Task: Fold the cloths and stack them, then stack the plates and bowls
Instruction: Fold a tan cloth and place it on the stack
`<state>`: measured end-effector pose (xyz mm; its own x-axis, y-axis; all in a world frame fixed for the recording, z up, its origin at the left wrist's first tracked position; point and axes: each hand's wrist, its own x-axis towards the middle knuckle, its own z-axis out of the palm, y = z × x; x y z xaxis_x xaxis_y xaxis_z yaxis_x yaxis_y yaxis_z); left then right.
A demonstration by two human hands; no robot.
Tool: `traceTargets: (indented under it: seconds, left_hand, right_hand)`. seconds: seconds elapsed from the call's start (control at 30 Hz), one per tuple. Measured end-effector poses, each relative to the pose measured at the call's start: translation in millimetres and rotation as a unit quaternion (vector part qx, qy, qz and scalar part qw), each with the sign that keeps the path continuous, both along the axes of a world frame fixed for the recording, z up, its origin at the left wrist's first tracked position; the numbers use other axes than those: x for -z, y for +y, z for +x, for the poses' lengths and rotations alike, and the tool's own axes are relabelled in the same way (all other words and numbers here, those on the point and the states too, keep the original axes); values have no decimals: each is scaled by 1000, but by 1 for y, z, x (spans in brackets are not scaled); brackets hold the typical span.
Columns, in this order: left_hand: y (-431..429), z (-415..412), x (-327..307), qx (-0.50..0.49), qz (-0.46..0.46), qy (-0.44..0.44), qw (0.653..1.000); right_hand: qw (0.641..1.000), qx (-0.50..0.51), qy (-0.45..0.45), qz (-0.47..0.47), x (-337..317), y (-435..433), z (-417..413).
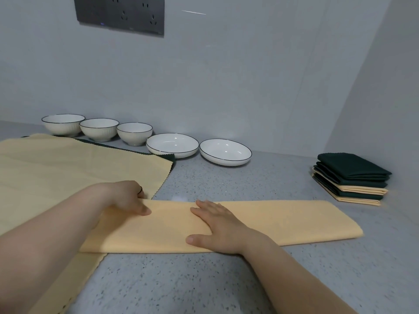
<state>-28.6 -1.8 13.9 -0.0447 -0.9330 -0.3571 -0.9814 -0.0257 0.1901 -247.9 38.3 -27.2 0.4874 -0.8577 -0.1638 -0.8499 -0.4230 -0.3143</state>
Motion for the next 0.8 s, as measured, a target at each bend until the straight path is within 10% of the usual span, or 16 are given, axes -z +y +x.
traceTargets:
  seconds: [0.6, 0.8]
  left_hand:
    - [27, 41, -3, -67, -28, 101, 992]
    - [40, 34, 2, -164, -60, 375, 910]
  right_hand:
    - [993, 108, 2, 41, -12, 45, -65]
    - [992, 125, 25, 2, -3, 49, -60]
